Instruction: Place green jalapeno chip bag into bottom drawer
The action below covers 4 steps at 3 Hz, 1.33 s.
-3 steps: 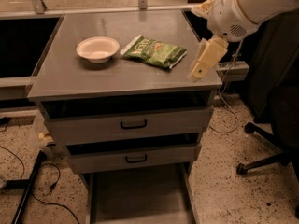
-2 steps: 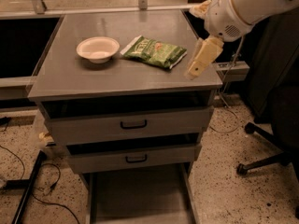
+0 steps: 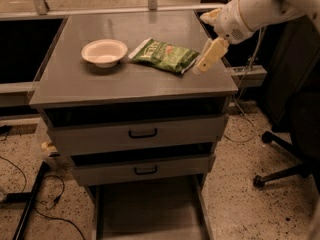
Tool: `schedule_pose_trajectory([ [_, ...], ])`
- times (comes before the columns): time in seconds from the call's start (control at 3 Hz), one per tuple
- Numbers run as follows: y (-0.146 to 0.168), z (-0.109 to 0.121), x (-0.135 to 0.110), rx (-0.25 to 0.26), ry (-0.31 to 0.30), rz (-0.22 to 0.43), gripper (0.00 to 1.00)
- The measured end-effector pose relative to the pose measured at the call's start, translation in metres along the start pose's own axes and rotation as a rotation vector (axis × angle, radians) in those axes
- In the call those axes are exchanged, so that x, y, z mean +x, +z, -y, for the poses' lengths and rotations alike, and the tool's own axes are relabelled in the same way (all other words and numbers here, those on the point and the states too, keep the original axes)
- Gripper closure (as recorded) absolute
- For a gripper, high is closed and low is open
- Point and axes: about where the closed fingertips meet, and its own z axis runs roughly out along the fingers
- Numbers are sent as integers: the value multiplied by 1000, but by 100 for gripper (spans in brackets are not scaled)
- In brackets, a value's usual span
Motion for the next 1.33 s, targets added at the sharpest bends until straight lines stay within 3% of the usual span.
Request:
schedule_pose_trajectory([
  [0.33, 28, 27, 7, -8, 46, 83, 0],
  [0.67, 45, 41, 5, 14, 75, 137, 0],
  [1.33, 88, 41, 10, 41, 136, 125, 0],
])
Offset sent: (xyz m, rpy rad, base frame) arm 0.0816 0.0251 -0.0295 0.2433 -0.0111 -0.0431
